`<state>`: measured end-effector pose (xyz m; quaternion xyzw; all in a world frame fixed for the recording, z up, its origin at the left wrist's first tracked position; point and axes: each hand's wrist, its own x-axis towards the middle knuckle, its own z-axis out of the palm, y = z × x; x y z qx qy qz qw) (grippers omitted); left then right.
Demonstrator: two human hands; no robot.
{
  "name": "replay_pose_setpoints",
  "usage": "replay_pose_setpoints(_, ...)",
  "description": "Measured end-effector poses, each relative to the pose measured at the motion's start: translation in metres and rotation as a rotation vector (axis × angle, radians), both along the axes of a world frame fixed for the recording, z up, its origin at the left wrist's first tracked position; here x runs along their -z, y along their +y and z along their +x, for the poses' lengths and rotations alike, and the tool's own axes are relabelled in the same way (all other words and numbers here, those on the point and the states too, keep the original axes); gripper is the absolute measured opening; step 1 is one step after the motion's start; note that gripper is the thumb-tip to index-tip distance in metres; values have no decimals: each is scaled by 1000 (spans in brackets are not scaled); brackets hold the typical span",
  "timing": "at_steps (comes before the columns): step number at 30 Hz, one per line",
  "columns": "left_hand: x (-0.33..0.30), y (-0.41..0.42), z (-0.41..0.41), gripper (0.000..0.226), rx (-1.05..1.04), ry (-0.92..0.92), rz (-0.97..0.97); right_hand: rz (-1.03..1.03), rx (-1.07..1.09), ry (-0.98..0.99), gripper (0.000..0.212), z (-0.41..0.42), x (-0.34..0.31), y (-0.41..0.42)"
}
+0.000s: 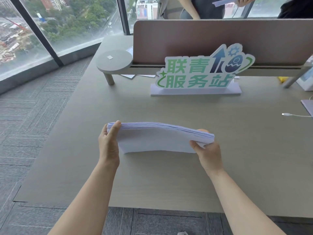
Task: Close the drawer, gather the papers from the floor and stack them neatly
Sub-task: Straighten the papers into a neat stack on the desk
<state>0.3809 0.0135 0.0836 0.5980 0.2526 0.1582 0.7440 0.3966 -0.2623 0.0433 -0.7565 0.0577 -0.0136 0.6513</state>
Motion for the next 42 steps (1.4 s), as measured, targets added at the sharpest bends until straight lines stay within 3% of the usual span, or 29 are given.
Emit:
replay_pose_setpoints(4,0,7,-4,22,79,2,64,7,64,57,17,1,0,6)
replay_pose_setpoints(10,-11,28,-10,47,179,84,387,-44,76,-7,17,21,-27,18)
replay_pose_setpoints(14,-22,60,-12,26,258,129,686,-129,-98,-72,25,39,-63,29)
replay_pose_setpoints(17,-37,80,-15,19,444,203,968,-143,-304,-120,29,46,-94,47)
replay_pose_setpoints(19,-45,88,-17,17,581,241,1054,-172,-401,-126,28,48,-110,60)
replay_pose_setpoints(21,-50,94,-21,16,643,250,1004,-194,-454,-124,28,47,-124,74)
replay_pose_setpoints(26,-42,108,-36,12,609,211,640,-354,-411,-163,22,45,-137,106)
replay_pose_setpoints(32,-19,116,-60,15,509,227,277,-567,-87,-227,64,32,-104,123)
replay_pose_setpoints(35,-10,120,-68,22,442,216,173,-432,46,-27,75,16,-79,119)
replay_pose_setpoints(38,-2,120,-72,28,372,203,106,-132,21,300,81,-2,-58,116)
replay_pose_setpoints(42,6,111,-71,26,293,188,67,177,-152,545,64,-26,-42,121)
